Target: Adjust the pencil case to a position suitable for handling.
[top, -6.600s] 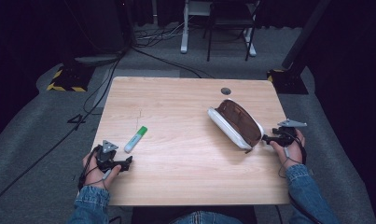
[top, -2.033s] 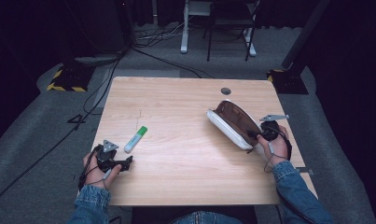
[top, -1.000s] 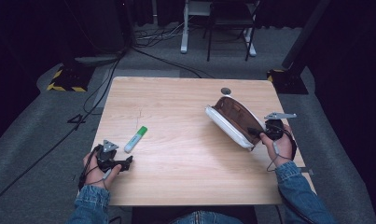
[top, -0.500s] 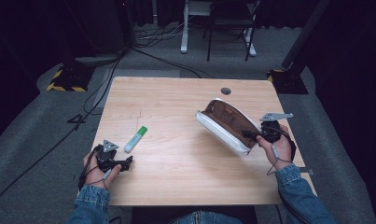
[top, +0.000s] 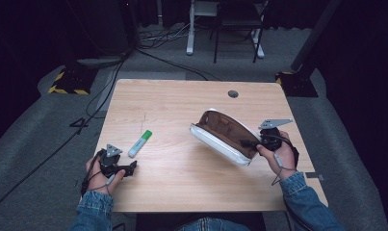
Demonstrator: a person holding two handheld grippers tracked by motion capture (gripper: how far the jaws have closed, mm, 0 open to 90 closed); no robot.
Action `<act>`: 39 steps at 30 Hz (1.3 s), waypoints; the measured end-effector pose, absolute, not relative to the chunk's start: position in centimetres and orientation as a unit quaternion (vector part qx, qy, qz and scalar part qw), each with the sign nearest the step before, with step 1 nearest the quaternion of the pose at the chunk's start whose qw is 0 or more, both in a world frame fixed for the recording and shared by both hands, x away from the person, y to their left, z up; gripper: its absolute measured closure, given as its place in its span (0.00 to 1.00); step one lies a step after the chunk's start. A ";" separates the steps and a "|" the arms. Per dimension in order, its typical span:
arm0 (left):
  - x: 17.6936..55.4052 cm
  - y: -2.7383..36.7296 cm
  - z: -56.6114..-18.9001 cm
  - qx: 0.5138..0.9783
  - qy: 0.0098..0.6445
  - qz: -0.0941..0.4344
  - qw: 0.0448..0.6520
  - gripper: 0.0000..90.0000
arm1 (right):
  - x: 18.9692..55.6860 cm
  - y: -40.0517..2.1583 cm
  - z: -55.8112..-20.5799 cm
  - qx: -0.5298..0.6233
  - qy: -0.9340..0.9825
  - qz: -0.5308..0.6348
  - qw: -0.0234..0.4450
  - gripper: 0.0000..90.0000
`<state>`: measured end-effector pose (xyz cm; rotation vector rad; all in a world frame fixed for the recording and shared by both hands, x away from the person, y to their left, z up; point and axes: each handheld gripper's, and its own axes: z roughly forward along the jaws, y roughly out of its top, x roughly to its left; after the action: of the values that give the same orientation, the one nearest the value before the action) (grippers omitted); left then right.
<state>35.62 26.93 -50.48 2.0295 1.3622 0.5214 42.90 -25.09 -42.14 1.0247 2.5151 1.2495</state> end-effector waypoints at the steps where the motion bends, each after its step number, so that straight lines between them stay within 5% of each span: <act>1: 35.6 26.9 -50.5 0.770 0.517 0.197 0.316 0.15 | 42.8 -24.9 -42.2 0.340 0.840 0.416 0.073 0.97; 39: 35.7 26.8 -50.5 0.769 0.519 0.196 0.318 0.15 | 41.0 -19.4 -46.6 0.285 0.878 0.384 0.008 0.96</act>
<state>35.72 26.85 -50.50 2.0218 1.3665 0.5153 41.04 -19.42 -46.64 0.8902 2.7457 1.2014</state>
